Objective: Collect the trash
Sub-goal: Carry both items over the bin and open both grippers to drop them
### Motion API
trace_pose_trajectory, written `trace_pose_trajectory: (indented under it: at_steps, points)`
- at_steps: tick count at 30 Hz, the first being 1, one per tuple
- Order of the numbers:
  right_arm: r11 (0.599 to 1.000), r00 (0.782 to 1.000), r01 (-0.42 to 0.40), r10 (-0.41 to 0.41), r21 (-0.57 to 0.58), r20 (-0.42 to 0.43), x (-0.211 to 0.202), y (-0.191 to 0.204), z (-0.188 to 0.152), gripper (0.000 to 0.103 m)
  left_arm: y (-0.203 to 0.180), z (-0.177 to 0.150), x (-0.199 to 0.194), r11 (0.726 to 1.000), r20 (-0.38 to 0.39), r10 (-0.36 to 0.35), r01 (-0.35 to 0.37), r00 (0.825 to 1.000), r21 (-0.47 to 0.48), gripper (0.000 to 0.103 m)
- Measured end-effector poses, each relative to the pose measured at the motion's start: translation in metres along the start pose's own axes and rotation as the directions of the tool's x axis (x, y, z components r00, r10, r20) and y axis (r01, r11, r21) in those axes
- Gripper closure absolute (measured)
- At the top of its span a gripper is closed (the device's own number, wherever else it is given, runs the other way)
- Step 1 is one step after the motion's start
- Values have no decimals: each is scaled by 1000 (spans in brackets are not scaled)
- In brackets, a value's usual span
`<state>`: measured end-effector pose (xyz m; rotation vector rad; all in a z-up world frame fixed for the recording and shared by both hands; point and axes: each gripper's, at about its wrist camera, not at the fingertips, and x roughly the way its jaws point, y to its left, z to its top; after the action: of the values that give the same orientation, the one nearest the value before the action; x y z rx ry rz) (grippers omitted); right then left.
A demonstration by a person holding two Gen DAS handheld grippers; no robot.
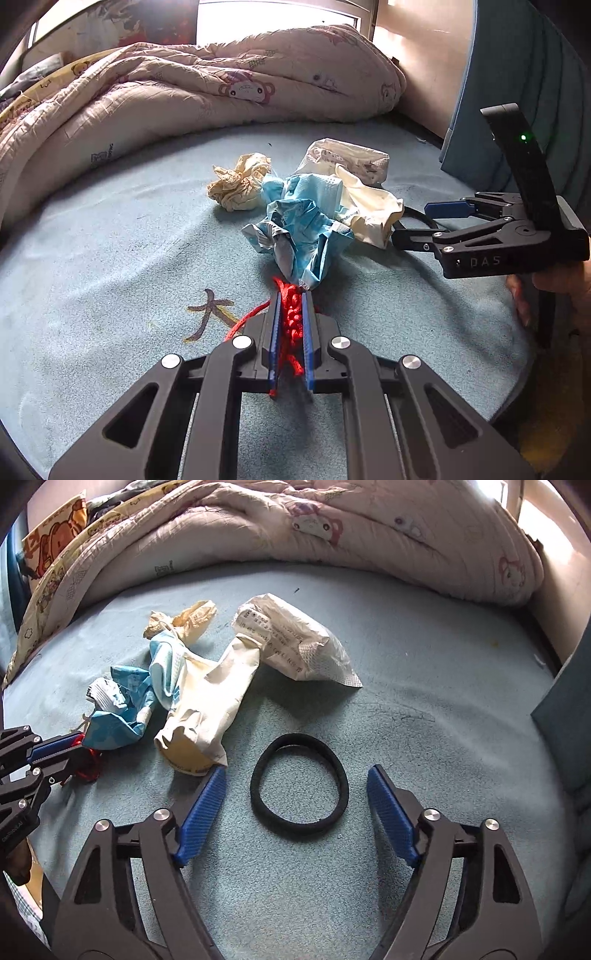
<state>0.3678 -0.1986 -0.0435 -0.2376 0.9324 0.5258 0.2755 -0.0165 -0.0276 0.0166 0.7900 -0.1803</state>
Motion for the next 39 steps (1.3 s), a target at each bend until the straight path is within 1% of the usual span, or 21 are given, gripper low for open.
trace_pose_trajectory:
  at_steps: [1, 3, 5, 6, 8, 11, 13, 18, 22, 26, 29, 32, 37, 39]
  points:
    - [1000, 1000, -6, 6, -5, 3, -2, 2, -2, 46, 0, -1, -2, 1000, 2, -3, 3, 1000, -2, 94]
    - [1000, 1000, -13, 13, -10, 4, -9, 6, -6, 72, 1, -4, -6, 1000, 4, -9, 9, 1000, -3, 93]
    - [1000, 1000, -13, 13, -7, 1, -14, 9, -12, 80, 0, -8, -11, 1000, 5, -12, 12, 1000, -2, 93]
    - [1000, 1000, -12, 12, -10, 2, -17, 11, -16, 81, 0, -10, -14, 1000, 6, -13, 13, 1000, 0, 93]
    - [999, 1000, -29, 29, -14, 7, -24, 14, -24, 86, -1, -14, -22, 1000, 12, -14, 14, 1000, 6, 93]
    - [999, 998, -47, 48, -12, 34, -39, 20, -37, 90, -1, -21, -36, 1000, 23, -14, 14, 1000, 11, 93]
    - [998, 997, -60, 61, -16, 53, -53, 27, -45, 90, -1, -27, -47, 1000, 29, -12, 12, 1000, 12, 93]
    - [993, 990, -92, 98, -68, 97, -94, 60, -69, 90, 0, -49, -73, 1000, 37, -10, 10, 999, 5, 93]
    - [982, 983, -136, 150, -128, 109, -121, 100, -107, 90, -1, -81, -98, 1000, 45, -10, 11, 999, -10, 93]
    - [968, 973, -186, 205, -170, 105, -133, 141, -153, 90, -6, -125, -118, 1000, 30, -14, 14, 999, -9, 93]
    - [959, 966, -230, 245, -164, 77, -125, 165, -192, 90, -10, -164, -122, 1000, -8, -4, 4, 1000, -19, 93]
    - [954, 965, -247, 257, -167, 41, -106, 186, -233, 89, -10, -206, -116, 999, -56, 5, -8, 998, -43, 93]
    - [948, 954, -301, 297, -102, -47, -51, 204, -293, 89, -8, -268, -86, 997, -114, -18, 9, 993, -79, 93]
    - [949, 952, -301, 294, -90, -79, -27, 209, -313, 89, -5, -289, -67, 995, -138, -37, 23, 990, -101, 93]
